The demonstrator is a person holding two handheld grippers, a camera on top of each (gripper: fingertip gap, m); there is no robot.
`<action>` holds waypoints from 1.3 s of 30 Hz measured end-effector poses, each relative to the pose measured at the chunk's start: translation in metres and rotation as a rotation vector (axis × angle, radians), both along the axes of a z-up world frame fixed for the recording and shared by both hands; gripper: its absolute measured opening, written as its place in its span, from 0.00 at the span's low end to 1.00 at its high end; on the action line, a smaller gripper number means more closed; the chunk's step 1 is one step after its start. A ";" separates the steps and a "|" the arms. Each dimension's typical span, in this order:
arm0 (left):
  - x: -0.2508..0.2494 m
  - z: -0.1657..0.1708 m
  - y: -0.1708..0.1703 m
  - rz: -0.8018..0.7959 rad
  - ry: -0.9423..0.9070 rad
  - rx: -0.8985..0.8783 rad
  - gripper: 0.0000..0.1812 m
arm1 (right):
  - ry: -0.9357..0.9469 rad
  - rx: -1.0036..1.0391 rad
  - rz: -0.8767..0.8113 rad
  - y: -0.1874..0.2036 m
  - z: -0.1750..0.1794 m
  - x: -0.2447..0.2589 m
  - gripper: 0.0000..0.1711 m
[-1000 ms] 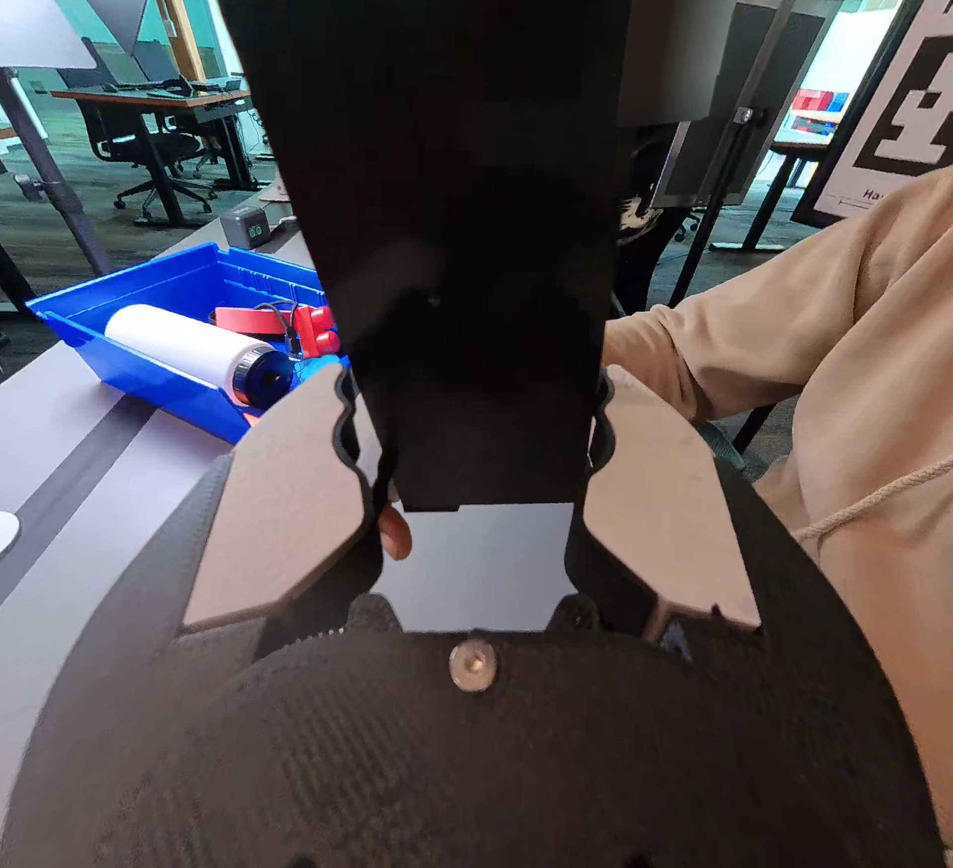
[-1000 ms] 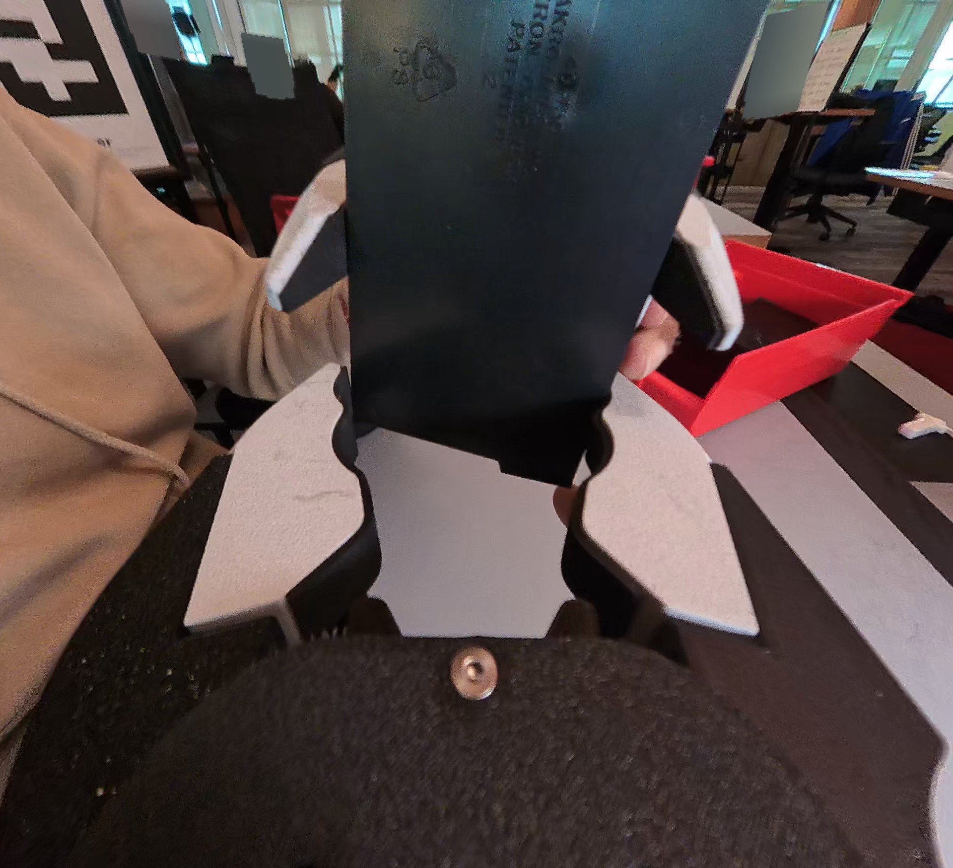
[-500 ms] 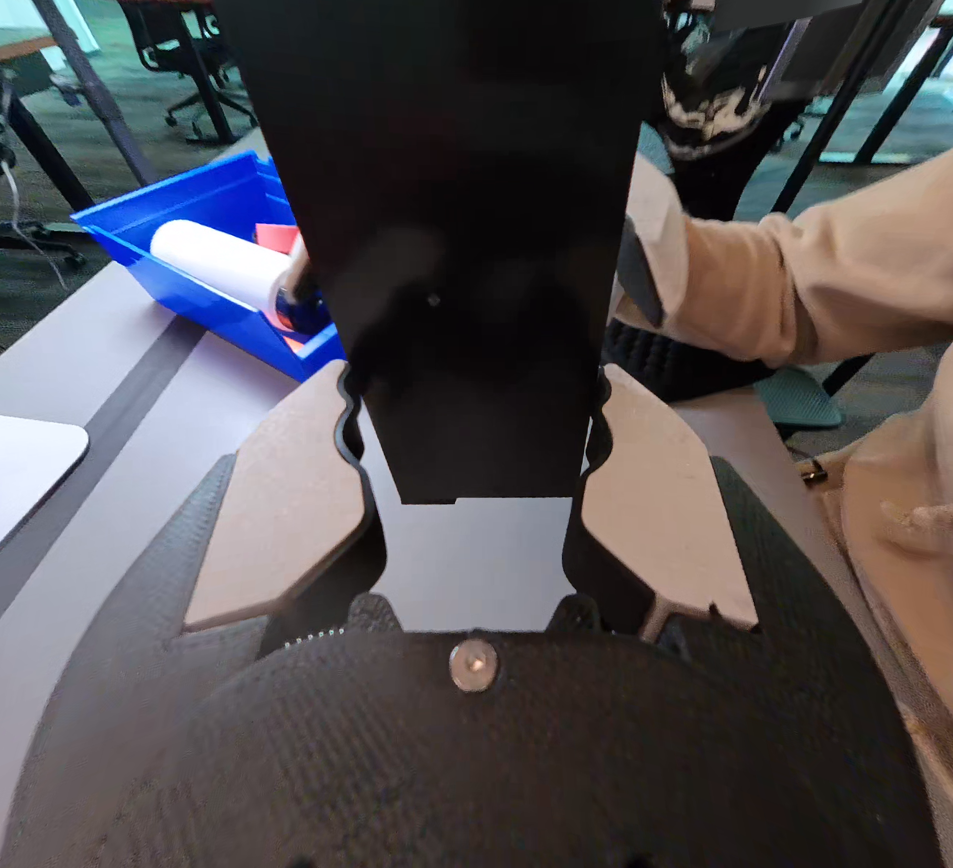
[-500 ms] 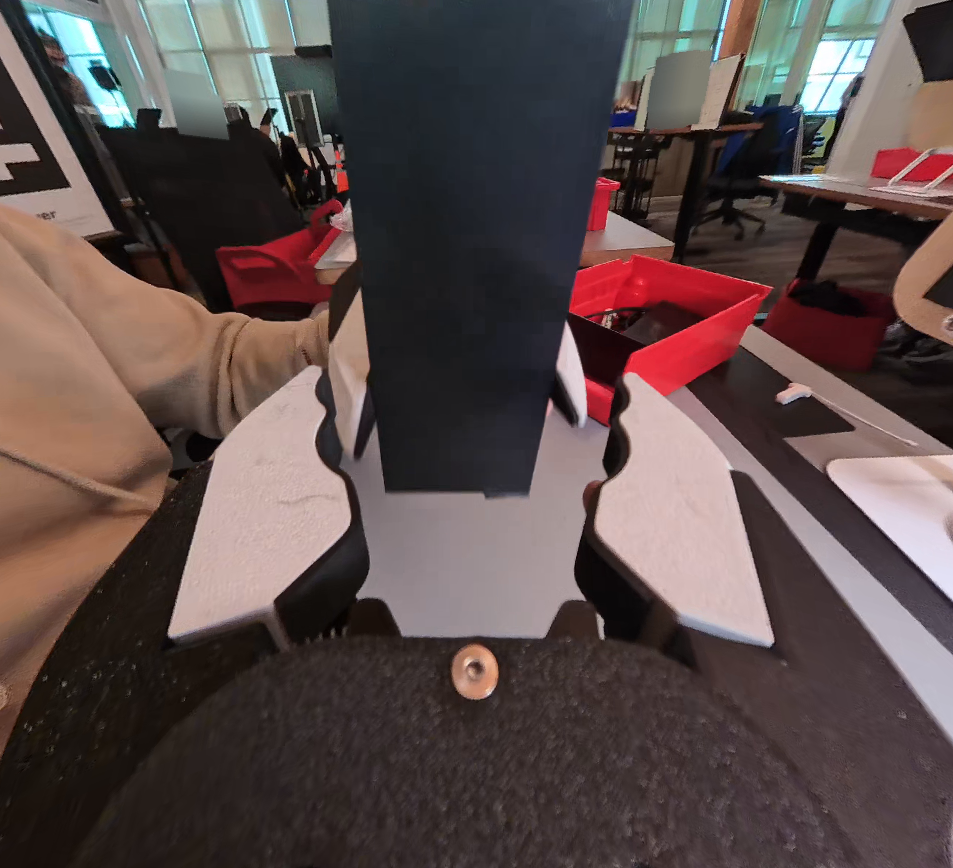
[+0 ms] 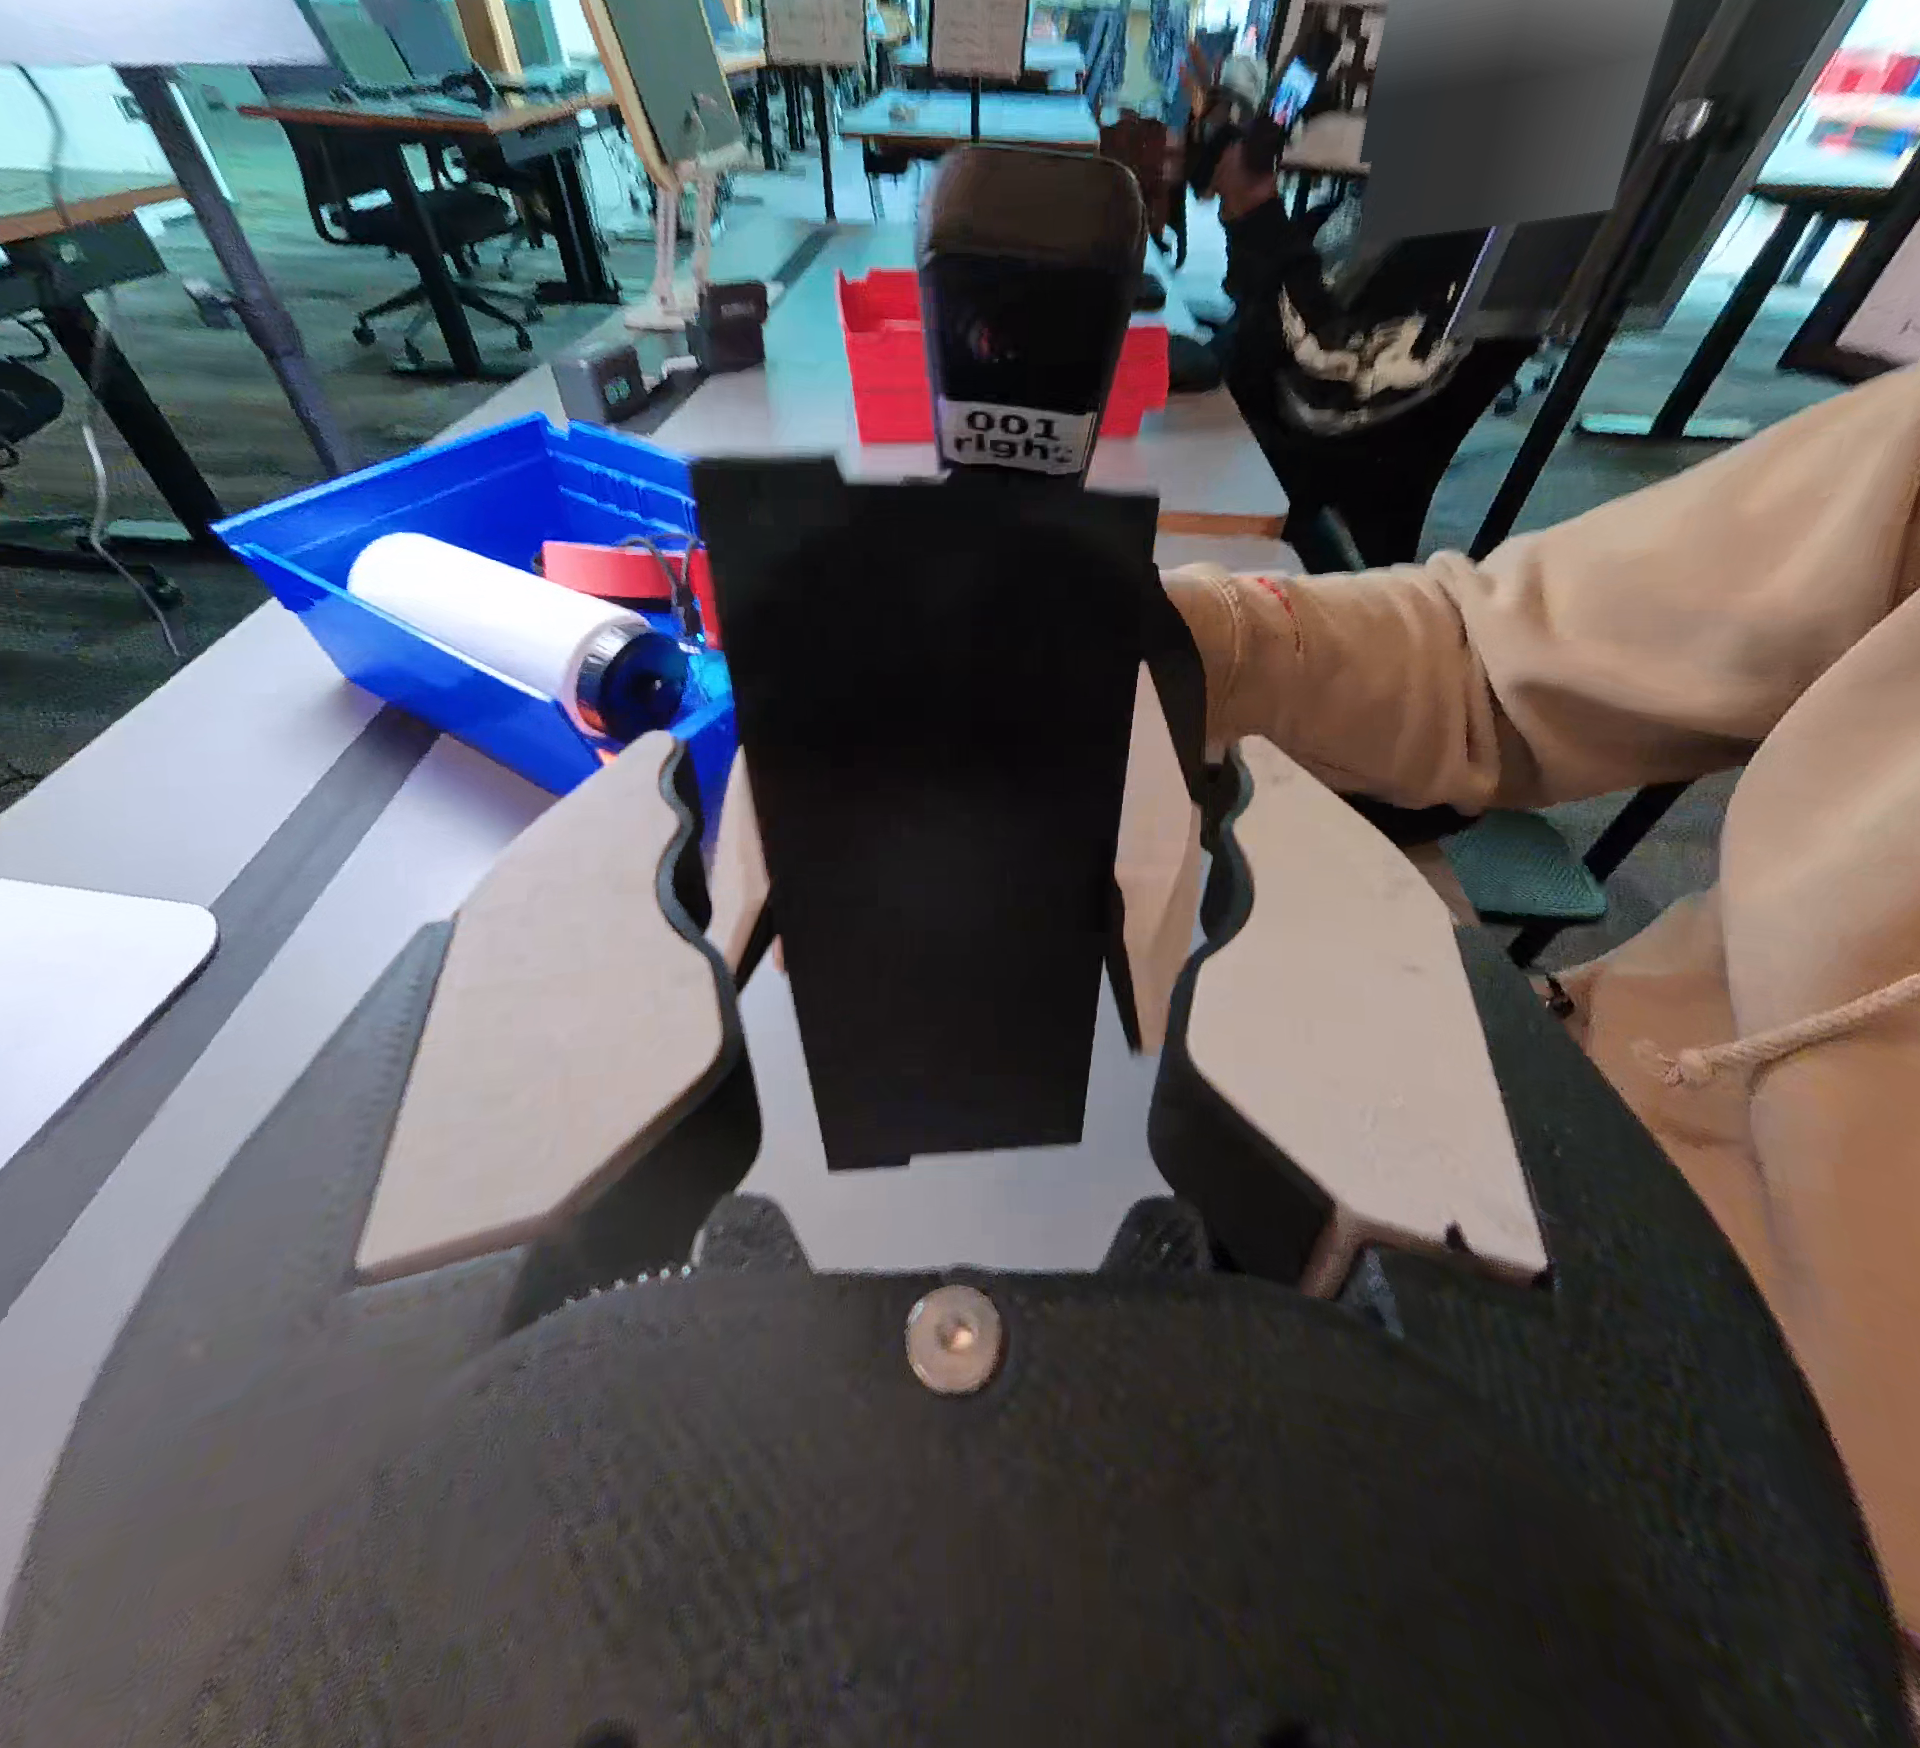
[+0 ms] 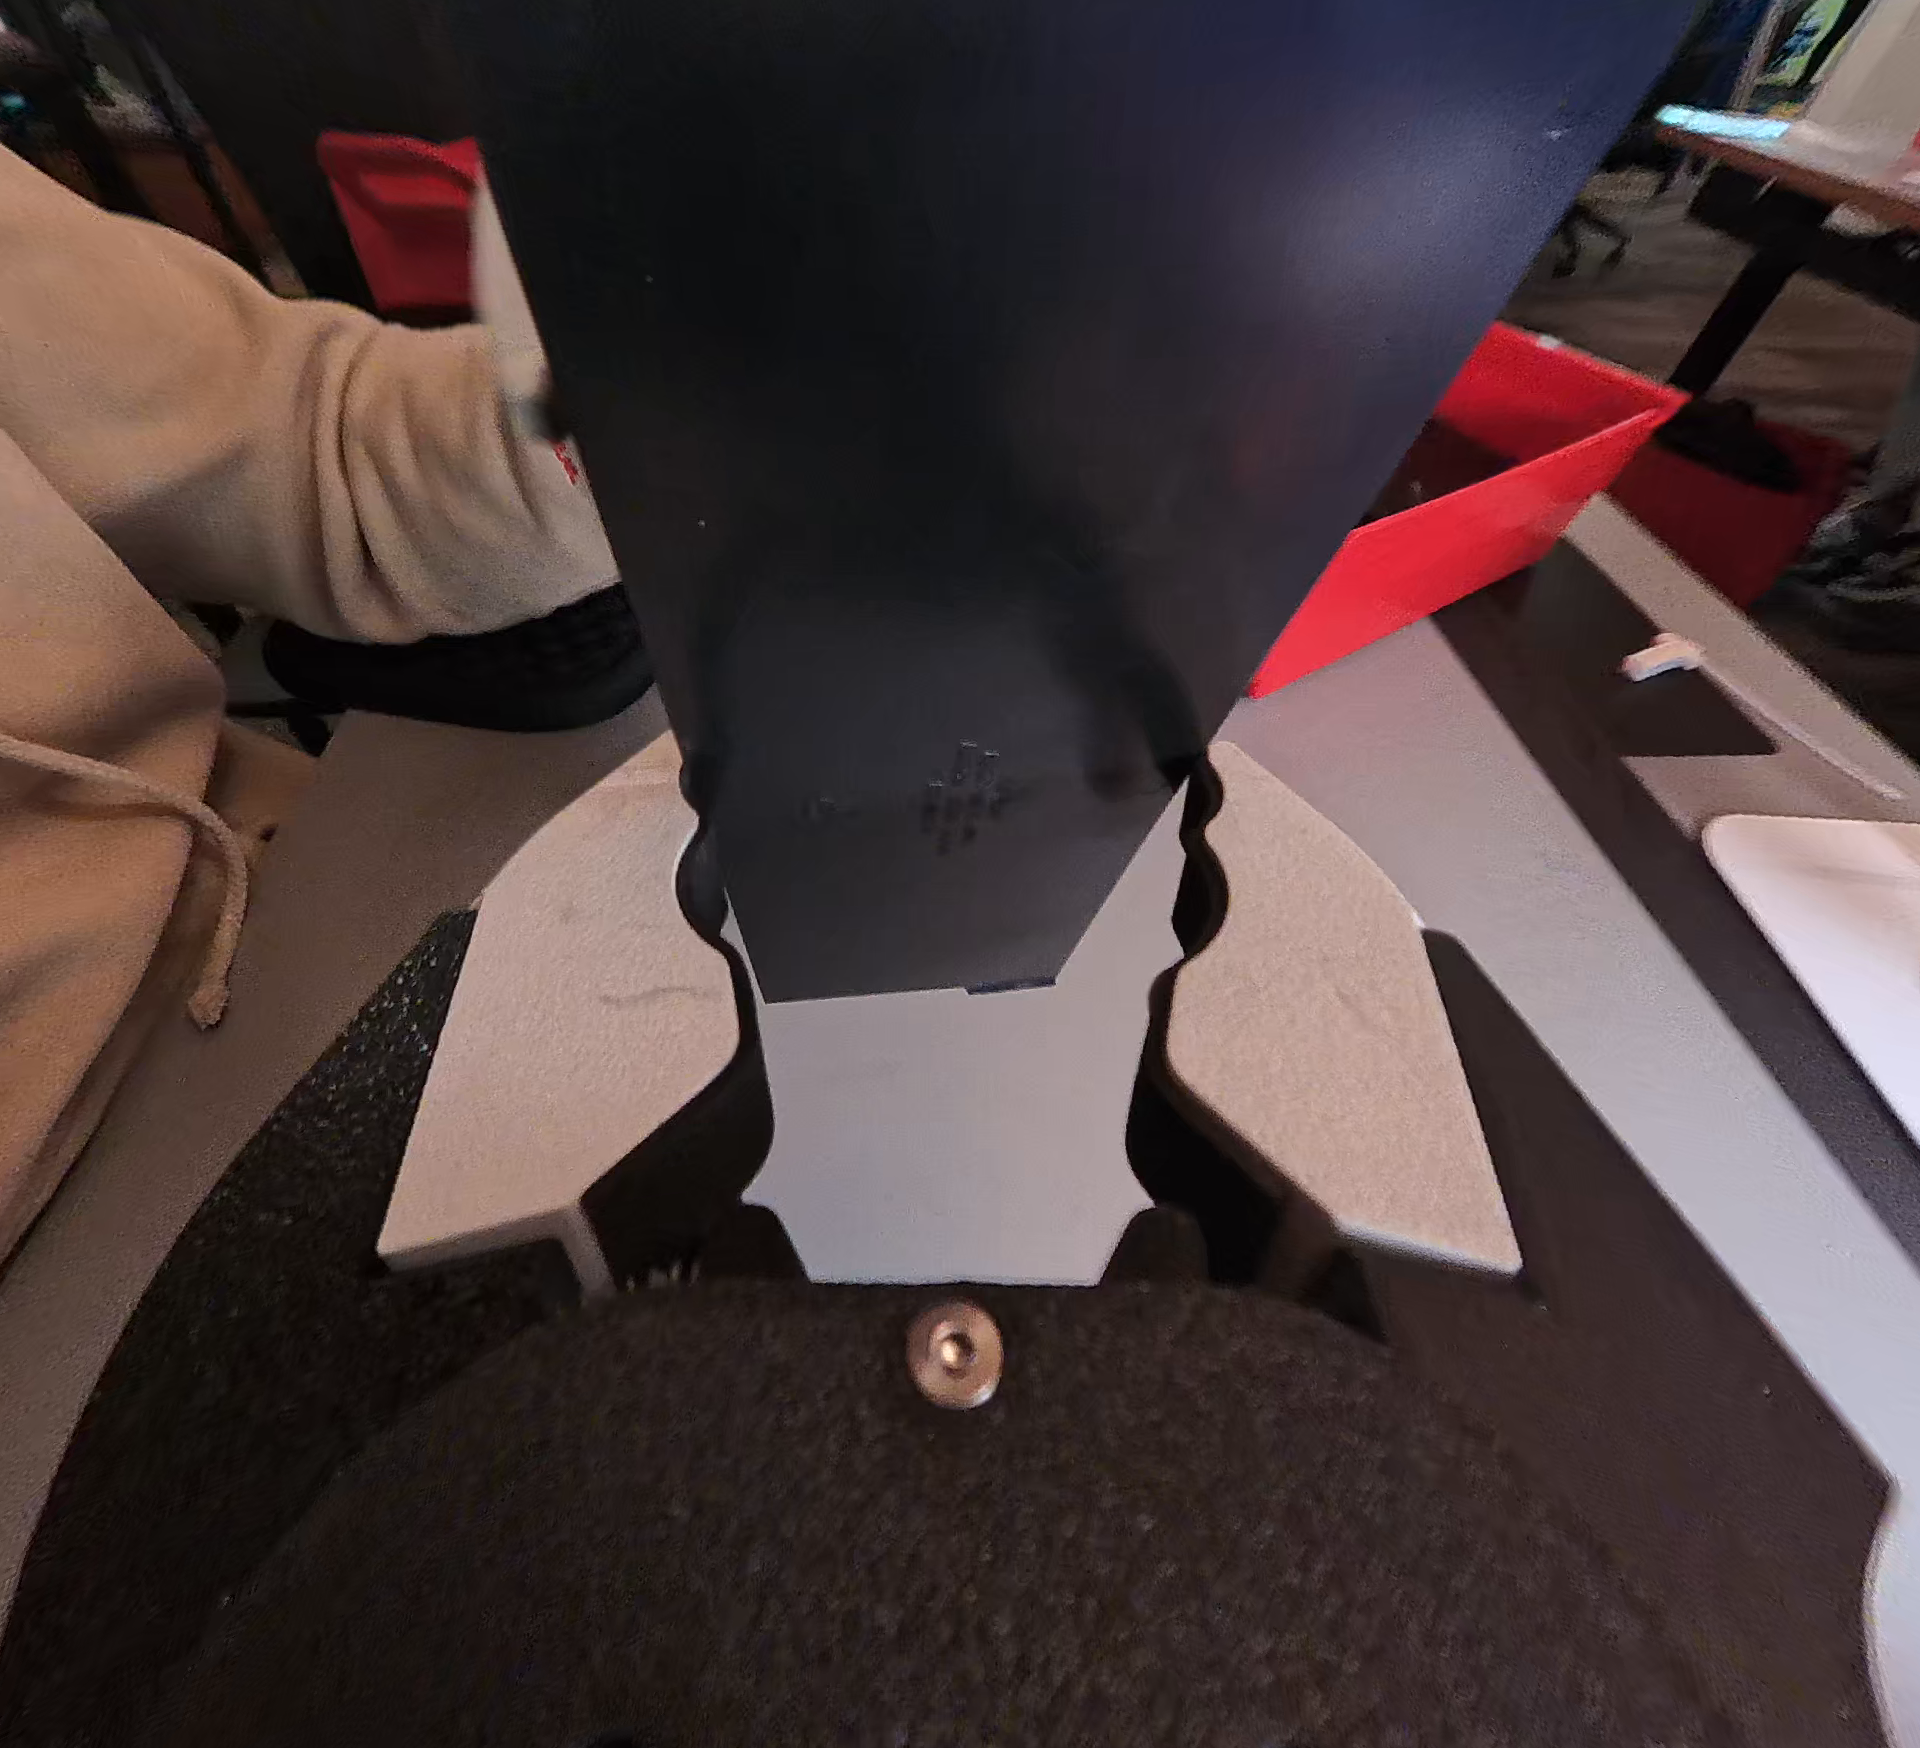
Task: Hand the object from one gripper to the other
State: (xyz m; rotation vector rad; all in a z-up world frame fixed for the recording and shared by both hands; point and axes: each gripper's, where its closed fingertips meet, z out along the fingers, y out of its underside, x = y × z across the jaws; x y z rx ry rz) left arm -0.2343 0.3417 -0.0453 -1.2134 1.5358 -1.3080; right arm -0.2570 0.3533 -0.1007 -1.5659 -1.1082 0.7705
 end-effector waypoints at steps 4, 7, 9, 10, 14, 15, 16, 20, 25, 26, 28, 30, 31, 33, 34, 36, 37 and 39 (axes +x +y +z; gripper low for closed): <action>0.011 -0.018 -0.005 0.020 0.063 0.087 0.46 | -0.073 0.003 0.011 0.000 -0.023 -0.022 0.50; 0.006 -0.010 0.002 0.038 0.043 0.086 0.45 | -0.071 0.000 -0.012 0.002 -0.018 -0.013 0.50; 0.003 -0.009 0.011 0.091 0.048 0.133 0.45 | -0.044 0.010 -0.024 0.002 -0.004 0.002 0.52; 0.002 -0.010 0.018 0.137 0.062 0.181 0.45 | -0.018 0.005 -0.032 0.001 0.006 0.010 0.52; 0.007 -0.025 0.048 0.381 0.164 0.475 0.45 | 0.083 -0.013 -0.171 0.004 0.051 0.034 0.43; 0.009 -0.028 0.053 0.435 0.184 0.547 0.45 | 0.092 -0.035 -0.218 0.005 0.057 0.035 0.39; 0.012 -0.031 0.056 0.477 0.202 0.619 0.45 | 0.095 -0.060 -0.268 0.007 0.061 0.034 0.38; 0.024 -0.045 0.057 0.548 0.251 0.799 0.45 | -0.042 -0.110 -0.449 0.026 0.031 0.034 0.24; 0.015 -0.036 0.075 0.581 0.162 0.621 0.43 | -0.199 0.047 -0.564 0.045 0.026 0.068 0.01; 0.008 -0.026 0.082 0.592 0.123 0.539 0.43 | -0.215 0.109 -0.635 0.049 0.037 0.090 0.01; -0.013 -0.004 0.099 0.613 0.021 0.372 0.40 | -0.180 0.210 -0.745 0.049 0.064 0.131 0.01; -0.040 0.014 0.121 0.659 -0.053 0.249 0.37 | -0.163 0.341 -0.898 0.047 0.091 0.179 0.01; -0.055 0.022 0.133 0.690 -0.087 0.209 0.35 | -0.180 0.431 -0.977 0.045 0.102 0.203 0.01; -0.088 0.036 0.156 0.769 -0.141 0.152 0.33 | -0.254 0.571 -1.113 0.043 0.108 0.247 0.01; -0.105 0.040 0.167 0.817 -0.153 0.136 0.31 | -0.303 0.575 -1.161 0.046 0.100 0.268 0.01; -0.140 0.046 0.189 0.925 -0.160 0.122 0.29 | -0.403 0.516 -1.216 0.058 0.066 0.302 0.01; -0.157 0.047 0.198 0.977 -0.156 0.113 0.28 | -0.451 0.449 -1.236 0.066 0.042 0.317 0.01; -0.189 0.043 0.215 1.064 -0.131 0.067 0.27 | -0.598 0.271 -1.259 0.076 -0.010 0.339 0.03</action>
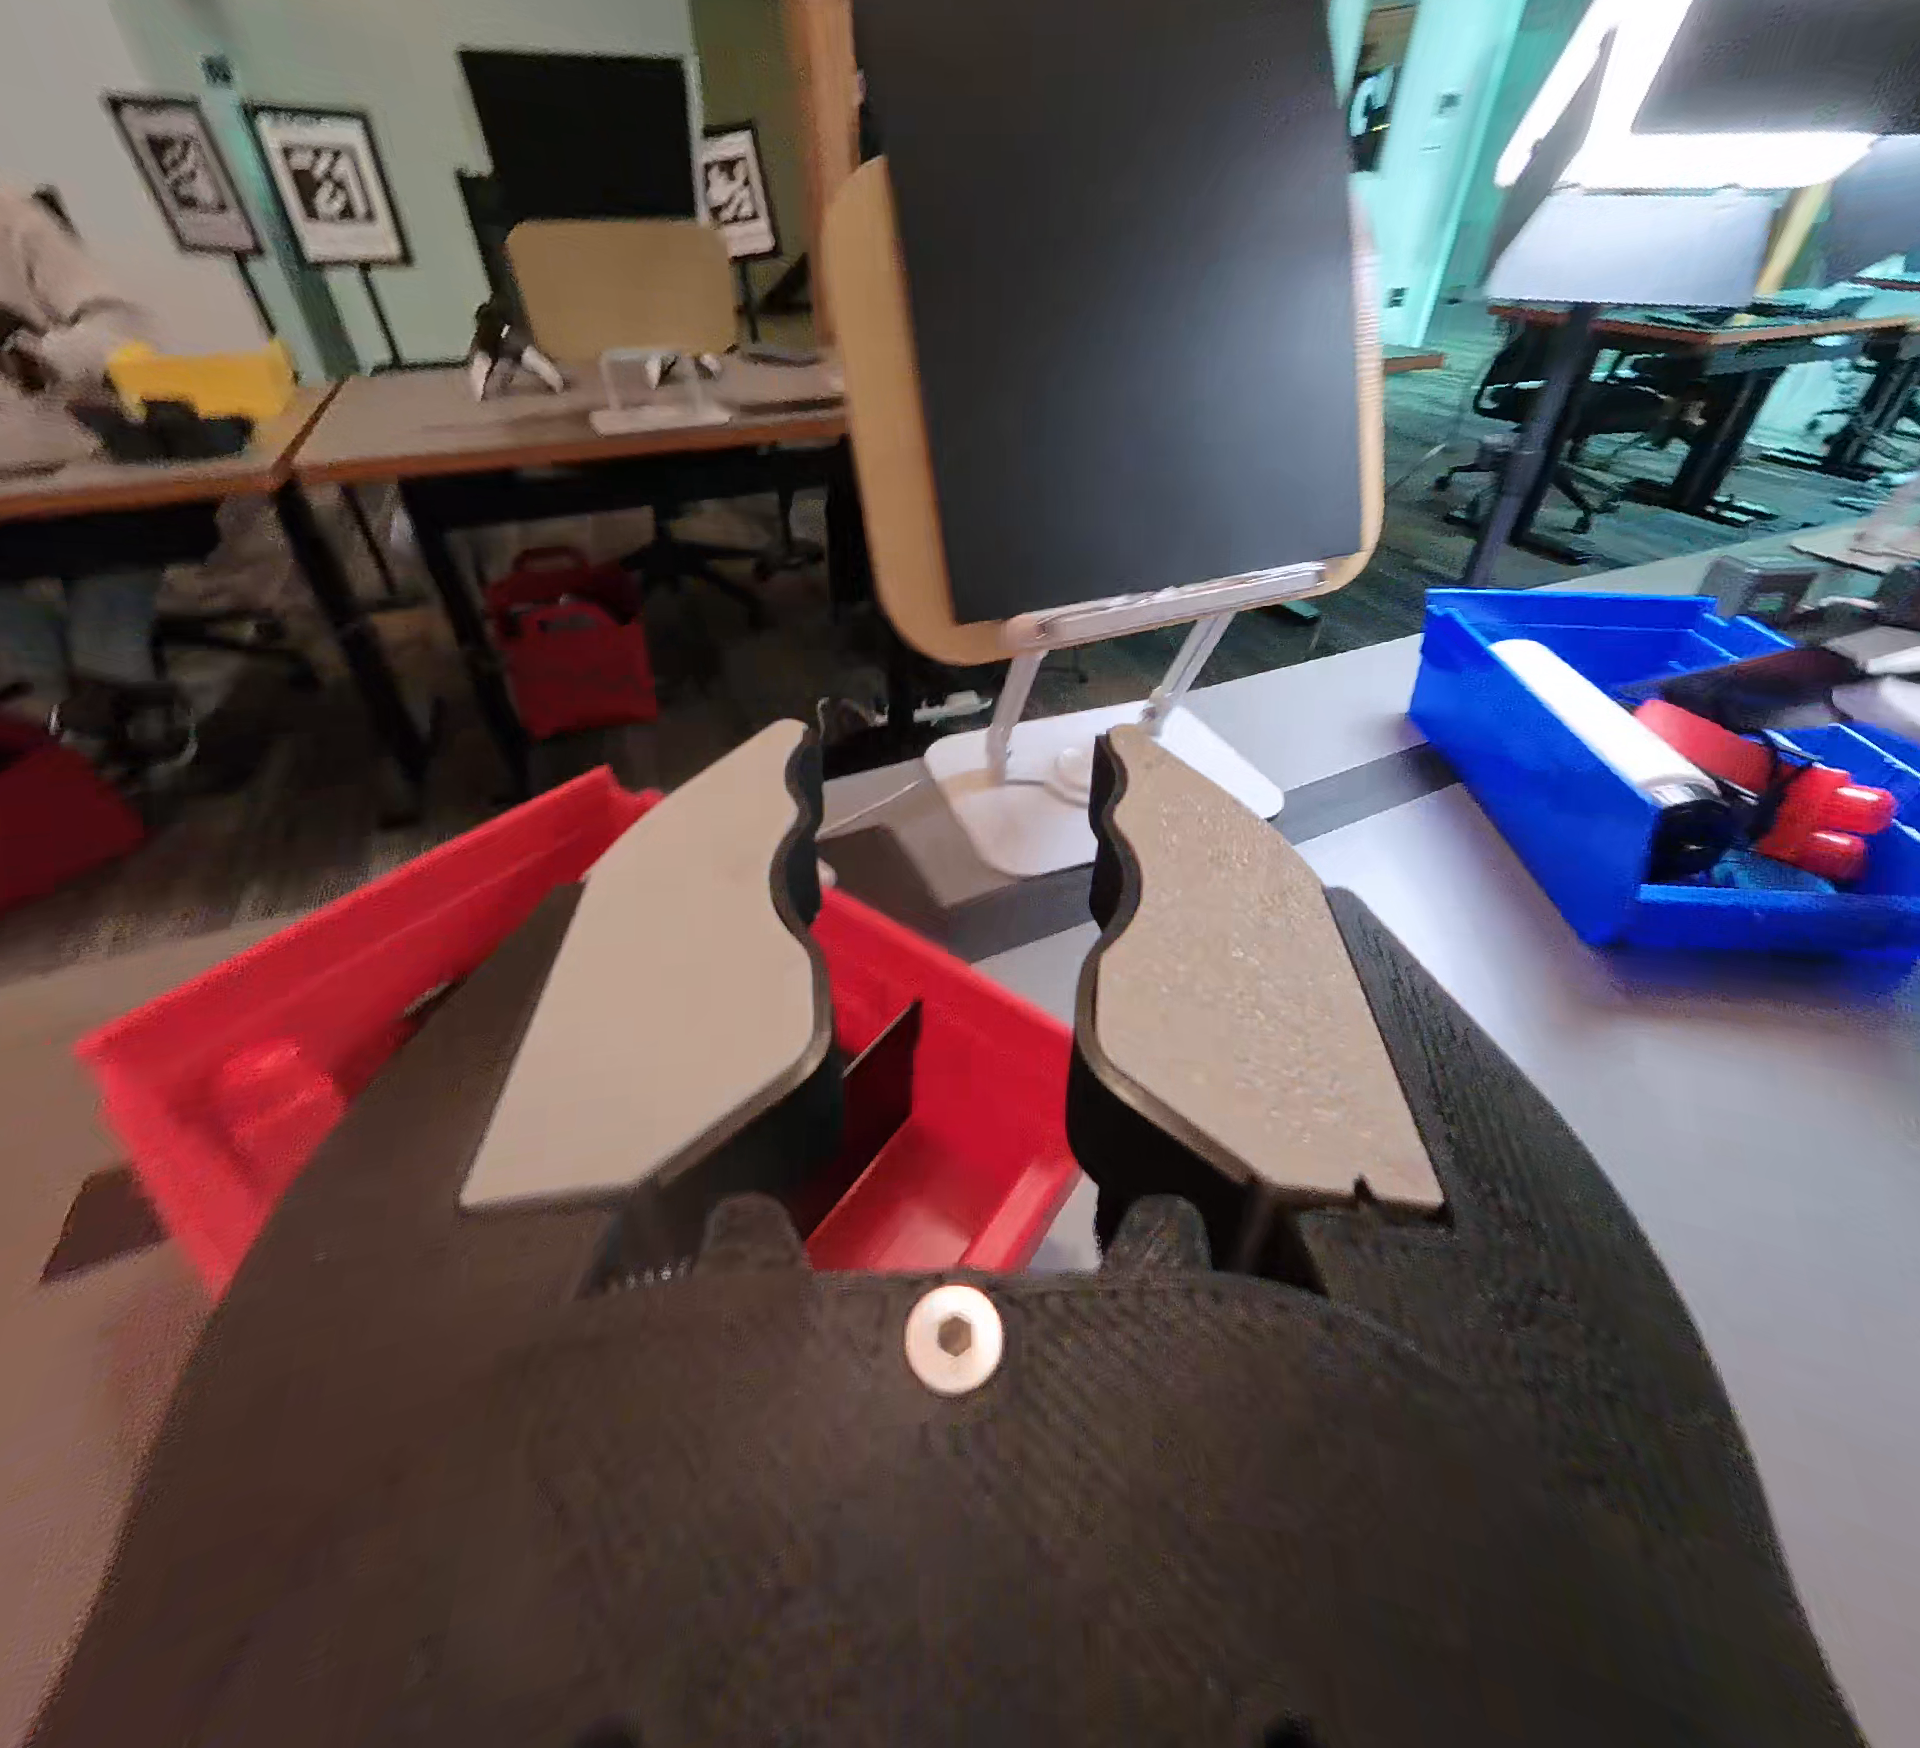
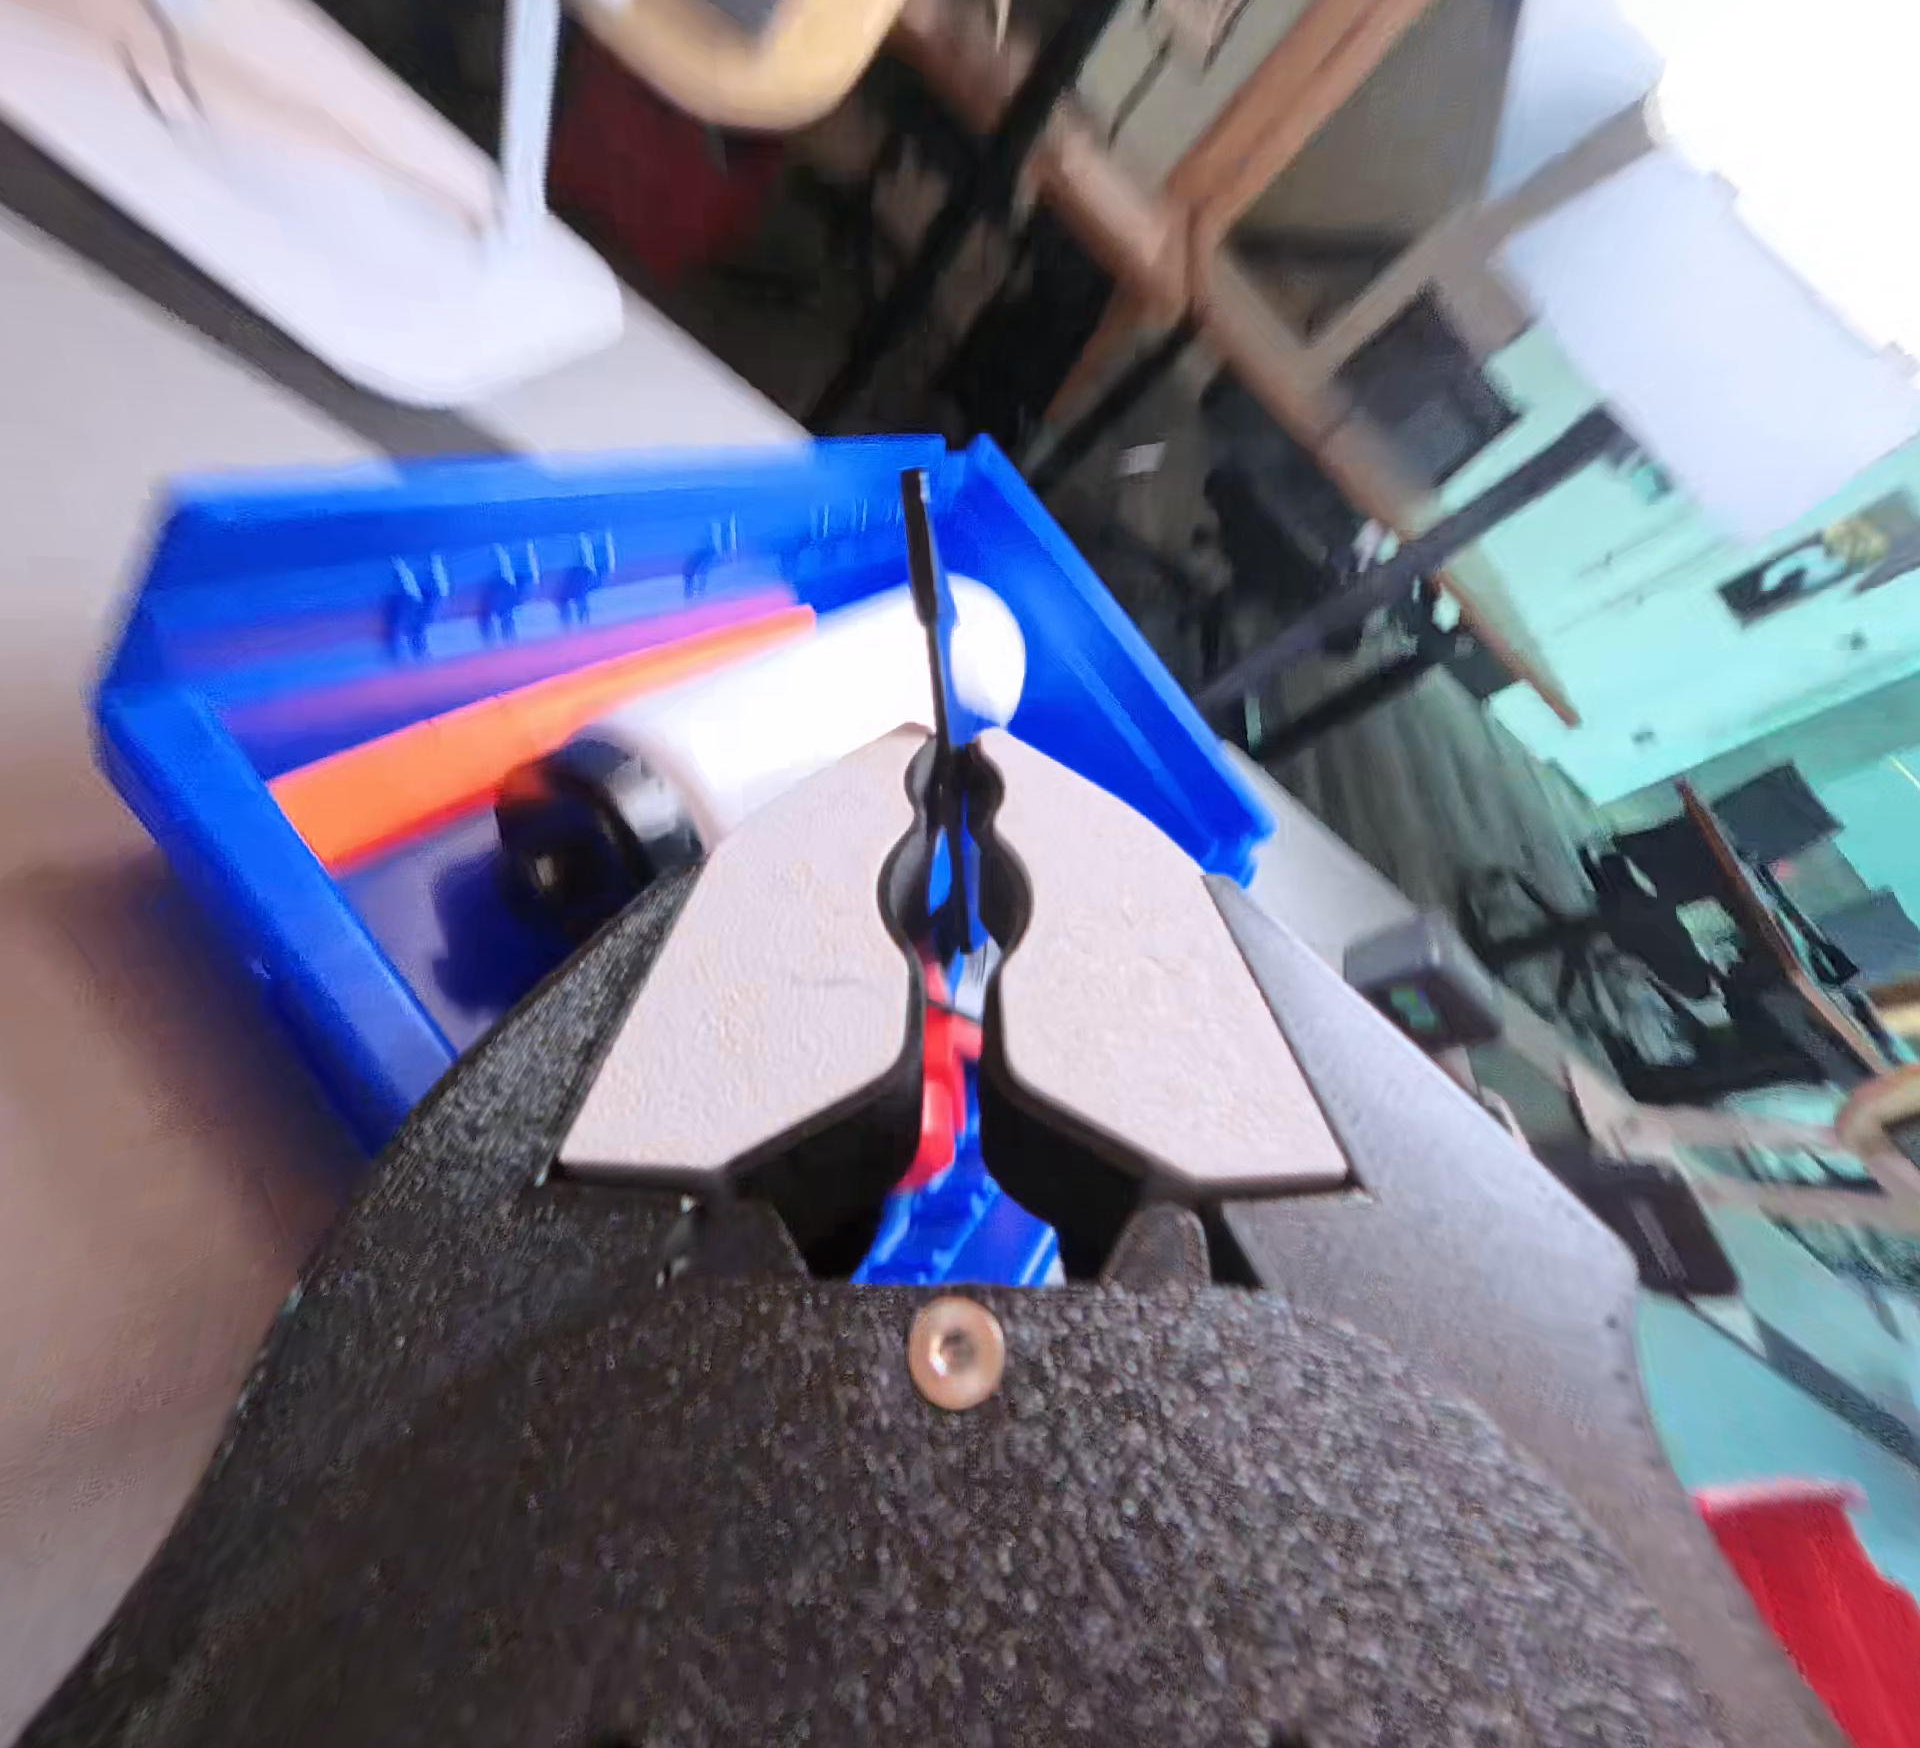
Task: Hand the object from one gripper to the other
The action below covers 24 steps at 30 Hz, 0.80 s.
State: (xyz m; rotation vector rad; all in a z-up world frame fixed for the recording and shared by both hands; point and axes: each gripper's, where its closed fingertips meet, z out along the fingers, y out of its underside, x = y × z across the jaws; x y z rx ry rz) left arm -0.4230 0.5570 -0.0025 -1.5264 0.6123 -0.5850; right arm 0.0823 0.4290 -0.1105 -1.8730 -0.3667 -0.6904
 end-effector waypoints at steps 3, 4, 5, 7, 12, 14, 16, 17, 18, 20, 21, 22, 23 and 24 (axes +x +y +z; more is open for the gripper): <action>-0.033 -0.021 0.021 0.061 -0.004 -0.144 0.27 | -0.027 -0.336 -0.090 -0.005 -0.061 0.011 0.07; -0.040 -0.032 0.028 0.076 0.003 -0.199 0.27 | 0.009 -0.416 -0.091 -0.009 -0.073 0.009 0.11; -0.046 -0.043 0.034 0.087 0.006 -0.247 0.28 | 0.041 -0.458 -0.086 -0.012 -0.079 0.005 0.13; -0.052 -0.064 0.046 0.101 -0.005 -0.331 0.28 | 0.096 -0.553 -0.060 -0.025 -0.084 -0.001 0.22; -0.055 -0.116 0.088 0.114 0.029 -0.561 0.29 | 0.246 -0.387 0.105 -0.032 -0.027 -0.031 0.36; -0.051 -0.136 0.106 0.085 -0.007 -0.718 0.31 | 0.285 -0.228 0.166 -0.028 0.008 -0.044 0.33; -0.044 -0.154 0.120 0.044 -0.097 -0.907 0.33 | 0.304 -0.144 0.214 -0.026 0.026 -0.057 0.31; -0.042 -0.163 0.126 0.039 -0.140 -0.985 0.35 | 0.301 -0.121 0.223 -0.025 0.031 -0.060 0.31; -0.044 -0.173 0.132 0.057 -0.165 -1.049 0.35 | 0.297 -0.110 0.230 -0.024 0.032 -0.063 0.29; -0.052 -0.193 0.141 0.138 -0.166 -1.128 0.35 | 0.292 -0.115 0.234 -0.022 0.030 -0.067 0.27; -0.053 -0.198 0.143 0.157 -0.160 -1.150 0.35 | 0.291 -0.113 0.232 -0.022 0.030 -0.067 0.26; -0.052 -0.201 0.144 0.157 -0.145 -1.169 0.35 | 0.295 -0.108 0.236 -0.021 0.030 -0.067 0.25; -0.051 -0.205 0.143 0.160 -0.122 -1.186 0.35 | 0.306 -0.103 0.243 -0.020 0.031 -0.068 0.25; -0.050 -0.210 0.144 0.163 -0.105 -1.205 0.33 | 0.320 -0.095 0.250 -0.020 0.032 -0.068 0.24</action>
